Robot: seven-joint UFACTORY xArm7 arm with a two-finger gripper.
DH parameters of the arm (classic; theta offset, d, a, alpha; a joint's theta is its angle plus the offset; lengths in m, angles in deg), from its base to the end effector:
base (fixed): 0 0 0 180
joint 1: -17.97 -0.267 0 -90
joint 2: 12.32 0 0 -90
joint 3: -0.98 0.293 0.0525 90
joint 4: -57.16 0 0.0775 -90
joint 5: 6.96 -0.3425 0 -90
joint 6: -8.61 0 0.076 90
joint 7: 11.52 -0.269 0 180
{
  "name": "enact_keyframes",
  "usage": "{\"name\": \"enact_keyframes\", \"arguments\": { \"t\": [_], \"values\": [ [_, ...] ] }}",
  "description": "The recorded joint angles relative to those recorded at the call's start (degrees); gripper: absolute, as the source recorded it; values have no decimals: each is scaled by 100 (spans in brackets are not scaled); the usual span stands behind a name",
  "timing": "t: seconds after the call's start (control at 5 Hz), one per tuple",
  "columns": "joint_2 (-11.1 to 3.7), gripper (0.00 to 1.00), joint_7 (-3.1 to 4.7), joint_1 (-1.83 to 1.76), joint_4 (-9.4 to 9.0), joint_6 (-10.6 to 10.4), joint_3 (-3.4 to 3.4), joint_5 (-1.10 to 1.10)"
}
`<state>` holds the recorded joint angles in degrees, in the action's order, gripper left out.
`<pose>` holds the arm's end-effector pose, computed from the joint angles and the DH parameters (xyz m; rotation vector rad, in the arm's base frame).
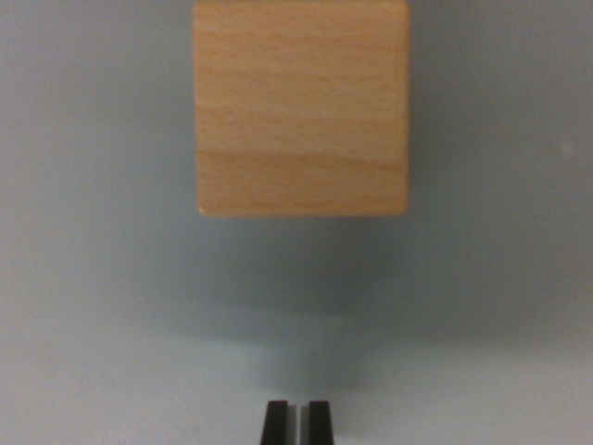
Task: Push wooden cube
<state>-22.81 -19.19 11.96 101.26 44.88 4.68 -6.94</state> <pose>0.4162 0.0735 0.0311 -3.1358 -0.0550 0.0741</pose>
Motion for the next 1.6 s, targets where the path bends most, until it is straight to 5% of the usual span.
{"name": "enact_keyframes", "arguments": {
  "t": [1.0, 1.2, 1.6],
  "values": [
    [-5, 0, -3, -2, -19, -23, 2, -1],
    [-5, 100, -3, -2, -19, -23, 2, -1],
    [-7, 100, -3, -2, -16, -22, 2, -1]
  ]
}}
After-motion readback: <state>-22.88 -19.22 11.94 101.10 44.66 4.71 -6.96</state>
